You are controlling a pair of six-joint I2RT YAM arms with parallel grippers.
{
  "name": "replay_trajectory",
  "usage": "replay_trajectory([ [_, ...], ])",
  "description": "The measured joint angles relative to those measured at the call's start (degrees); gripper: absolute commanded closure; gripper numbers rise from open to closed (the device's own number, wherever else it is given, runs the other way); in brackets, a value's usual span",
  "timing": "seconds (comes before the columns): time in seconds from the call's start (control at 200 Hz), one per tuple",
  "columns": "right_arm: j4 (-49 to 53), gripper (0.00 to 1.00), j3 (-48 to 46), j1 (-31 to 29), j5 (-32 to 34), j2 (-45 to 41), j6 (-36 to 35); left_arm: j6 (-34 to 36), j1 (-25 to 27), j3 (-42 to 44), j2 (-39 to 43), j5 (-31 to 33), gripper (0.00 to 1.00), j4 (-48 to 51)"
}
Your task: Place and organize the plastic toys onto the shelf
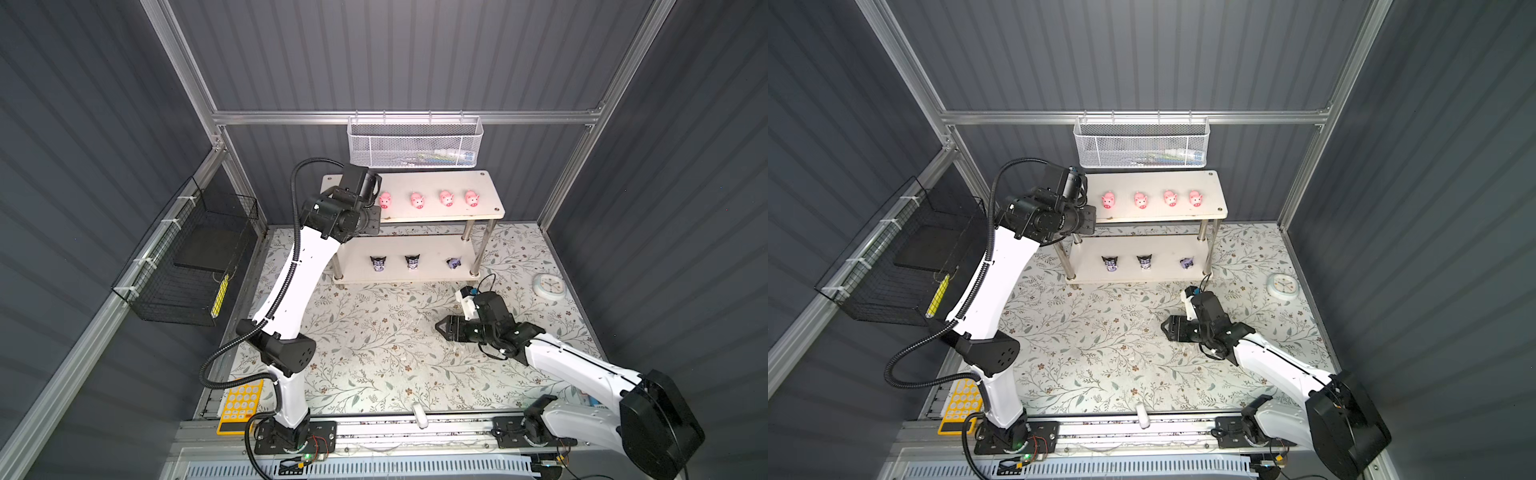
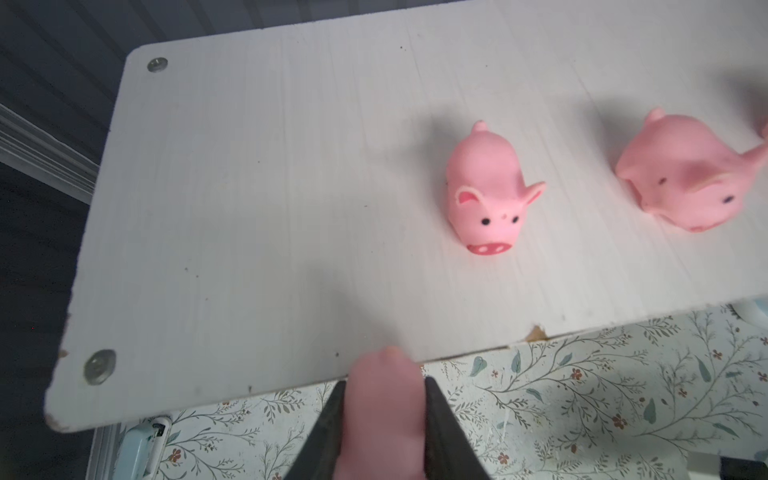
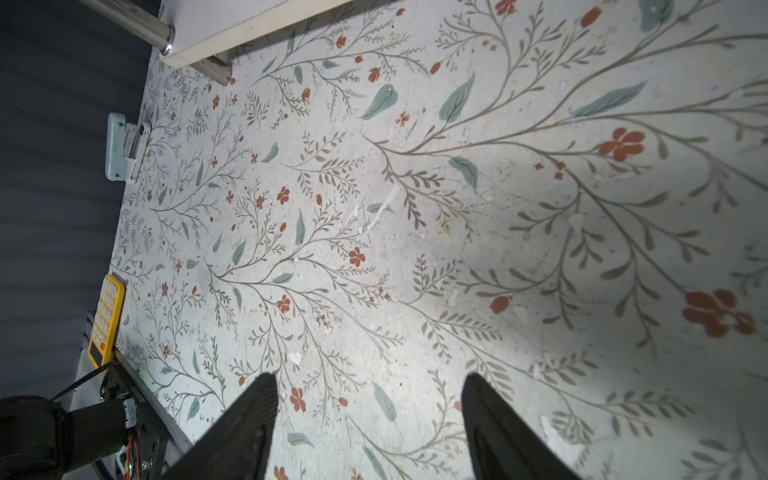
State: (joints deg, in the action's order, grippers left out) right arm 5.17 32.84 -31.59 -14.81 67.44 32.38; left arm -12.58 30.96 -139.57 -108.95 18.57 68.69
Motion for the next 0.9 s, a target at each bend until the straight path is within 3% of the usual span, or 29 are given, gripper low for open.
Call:
replay_trajectory([
  [0.9, -0.04, 0.28, 0.0, 0.0, 0.0, 0.0, 0.22, 1.88, -5.57, 0.87, -1.14, 0.68, 0.67, -12.61],
])
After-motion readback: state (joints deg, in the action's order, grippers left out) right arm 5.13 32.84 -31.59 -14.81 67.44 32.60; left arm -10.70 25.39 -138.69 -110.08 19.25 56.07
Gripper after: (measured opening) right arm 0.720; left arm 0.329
